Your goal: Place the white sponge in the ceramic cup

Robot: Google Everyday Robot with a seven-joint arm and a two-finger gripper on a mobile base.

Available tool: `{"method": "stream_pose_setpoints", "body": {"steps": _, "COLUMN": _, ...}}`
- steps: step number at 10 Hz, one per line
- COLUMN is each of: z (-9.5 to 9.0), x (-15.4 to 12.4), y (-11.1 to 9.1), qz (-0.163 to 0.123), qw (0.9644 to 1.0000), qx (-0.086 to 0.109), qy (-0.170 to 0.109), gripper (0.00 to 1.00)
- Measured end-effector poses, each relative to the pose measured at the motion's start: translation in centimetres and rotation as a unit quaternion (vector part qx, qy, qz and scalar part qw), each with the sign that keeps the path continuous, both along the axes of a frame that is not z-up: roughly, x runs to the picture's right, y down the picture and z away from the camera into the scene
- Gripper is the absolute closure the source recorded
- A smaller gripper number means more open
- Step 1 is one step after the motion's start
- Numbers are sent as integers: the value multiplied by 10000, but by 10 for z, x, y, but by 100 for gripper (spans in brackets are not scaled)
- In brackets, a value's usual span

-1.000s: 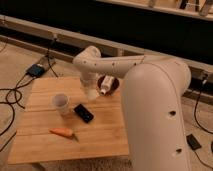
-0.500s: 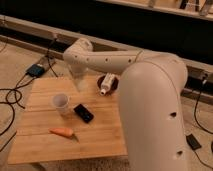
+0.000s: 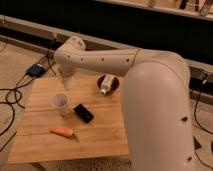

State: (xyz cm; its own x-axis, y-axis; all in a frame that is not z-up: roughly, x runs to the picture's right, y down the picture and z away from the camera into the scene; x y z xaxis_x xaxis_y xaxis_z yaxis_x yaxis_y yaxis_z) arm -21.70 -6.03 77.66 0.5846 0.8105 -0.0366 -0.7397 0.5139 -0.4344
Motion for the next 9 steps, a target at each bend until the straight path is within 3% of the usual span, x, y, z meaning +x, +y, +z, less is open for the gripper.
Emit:
{"method": "stream_pose_setpoints", "body": {"steps": 4, "z": -23, "x": -28, "y": 19, "qz": -51, "qw": 9990, "qx": 12, "qy": -445, "gripper": 97}}
{"method": "stream_pose_setpoints", "body": {"steps": 9, "z": -13, "x": -40, "y": 44, "qz": -40, "qw": 9979, "qx": 42, "qy": -642, "gripper": 97}}
